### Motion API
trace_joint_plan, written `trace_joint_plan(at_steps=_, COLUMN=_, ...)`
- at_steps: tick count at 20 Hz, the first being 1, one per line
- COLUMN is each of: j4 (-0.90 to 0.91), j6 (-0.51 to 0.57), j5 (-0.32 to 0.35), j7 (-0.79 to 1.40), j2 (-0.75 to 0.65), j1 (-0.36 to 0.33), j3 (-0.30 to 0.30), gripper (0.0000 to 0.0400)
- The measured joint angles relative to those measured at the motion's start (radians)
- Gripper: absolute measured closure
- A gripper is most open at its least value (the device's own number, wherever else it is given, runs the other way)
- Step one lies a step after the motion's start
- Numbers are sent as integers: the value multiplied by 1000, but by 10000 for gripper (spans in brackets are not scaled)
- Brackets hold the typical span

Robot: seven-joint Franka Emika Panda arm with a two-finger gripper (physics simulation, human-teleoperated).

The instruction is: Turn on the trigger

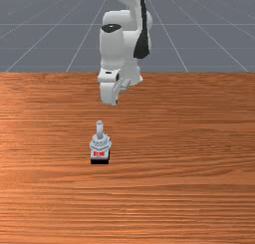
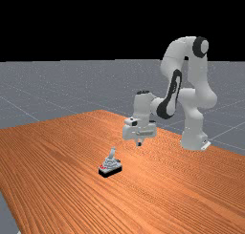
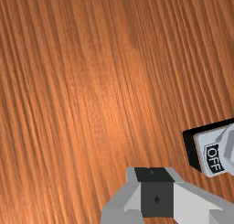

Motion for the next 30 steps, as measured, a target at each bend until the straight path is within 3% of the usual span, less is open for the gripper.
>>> trace_joint_plan(at_steps=1, j4=48, j6=-105, j5=-9, j7=-76, j2=17, j1=-10, j3=2, gripper=400)
trace_joint_plan(at_steps=3, j4=16, j6=-23, j5=30, j7=-168, j2=7, j1=-32, j3=3, gripper=400)
trace_joint_plan(at_steps=7, j4=26, j6=-26, j5=20, j7=-85, j2=14, j1=-45, j3=-26, gripper=400)
trace_joint_plan(at_steps=8, j4=24, j6=-19, j5=-80, j7=-71, j2=14, j1=-35, j3=-45, gripper=400)
trace_joint_plan(at_steps=10, j4=28, j6=-18, j5=-117, j7=-37, j2=17, j1=-27, j3=-55, gripper=400)
trace_joint_plan(at_steps=11, j4=33, j6=-34, j5=25, j7=-254, j2=17, j1=-65, j3=-11, gripper=400)
trace_joint_plan(at_steps=12, j4=50, j6=-44, j5=33, j7=-321, j2=28, j1=-74, j3=-1, gripper=400)
trace_joint_plan(at_steps=23, j4=257, j6=-132, j5=18, j7=-172, j2=160, j1=-51, j3=-6, gripper=400)
trace_joint_plan(at_steps=25, j4=320, j6=-204, j5=198, j7=-336, j2=195, j1=-129, j3=68, gripper=400)
trace_joint_plan(at_steps=28, j4=365, j6=-220, j5=212, j7=-344, j2=222, j1=-141, j3=80, gripper=400)
trace_joint_plan(at_steps=30, j4=367, j6=-170, j5=89, j7=-245, j2=228, j1=-87, j3=33, gripper=400)
